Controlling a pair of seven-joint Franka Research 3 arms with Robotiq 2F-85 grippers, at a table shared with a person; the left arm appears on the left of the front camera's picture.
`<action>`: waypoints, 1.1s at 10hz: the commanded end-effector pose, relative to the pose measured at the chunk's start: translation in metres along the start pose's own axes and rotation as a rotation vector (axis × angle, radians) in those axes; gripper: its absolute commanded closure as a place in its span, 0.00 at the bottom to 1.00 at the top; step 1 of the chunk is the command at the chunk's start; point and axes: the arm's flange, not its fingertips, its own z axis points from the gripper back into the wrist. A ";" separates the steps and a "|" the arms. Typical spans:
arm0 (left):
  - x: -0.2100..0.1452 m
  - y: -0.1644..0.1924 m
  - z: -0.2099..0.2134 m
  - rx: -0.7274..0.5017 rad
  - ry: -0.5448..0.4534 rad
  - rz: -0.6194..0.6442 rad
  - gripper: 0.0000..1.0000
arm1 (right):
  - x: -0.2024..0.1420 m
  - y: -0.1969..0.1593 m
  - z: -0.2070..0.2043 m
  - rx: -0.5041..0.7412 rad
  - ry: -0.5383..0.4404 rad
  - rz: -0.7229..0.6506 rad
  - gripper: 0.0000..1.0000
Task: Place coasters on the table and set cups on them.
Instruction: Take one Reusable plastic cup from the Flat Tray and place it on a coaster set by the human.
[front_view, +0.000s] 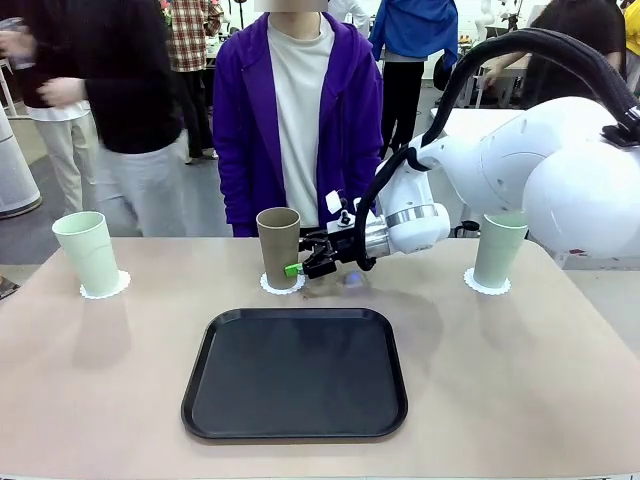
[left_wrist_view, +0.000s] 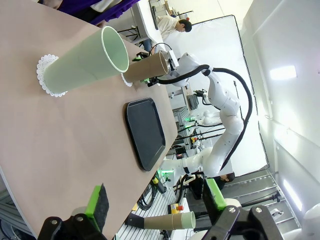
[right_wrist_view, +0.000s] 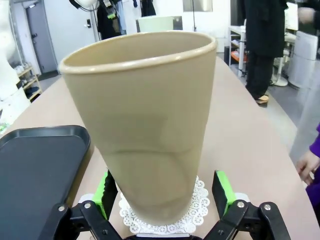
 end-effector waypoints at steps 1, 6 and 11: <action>0.000 -0.002 0.001 0.005 -0.003 0.007 0.00 | 0.001 0.004 0.015 -0.020 0.058 -0.021 0.00; 0.000 -0.002 0.001 0.005 -0.003 0.007 0.00 | 0.024 0.029 0.063 -0.084 0.215 -0.076 0.00; 0.000 -0.002 0.001 0.005 -0.003 0.007 0.00 | 0.131 0.119 0.102 -0.316 0.643 -0.544 0.00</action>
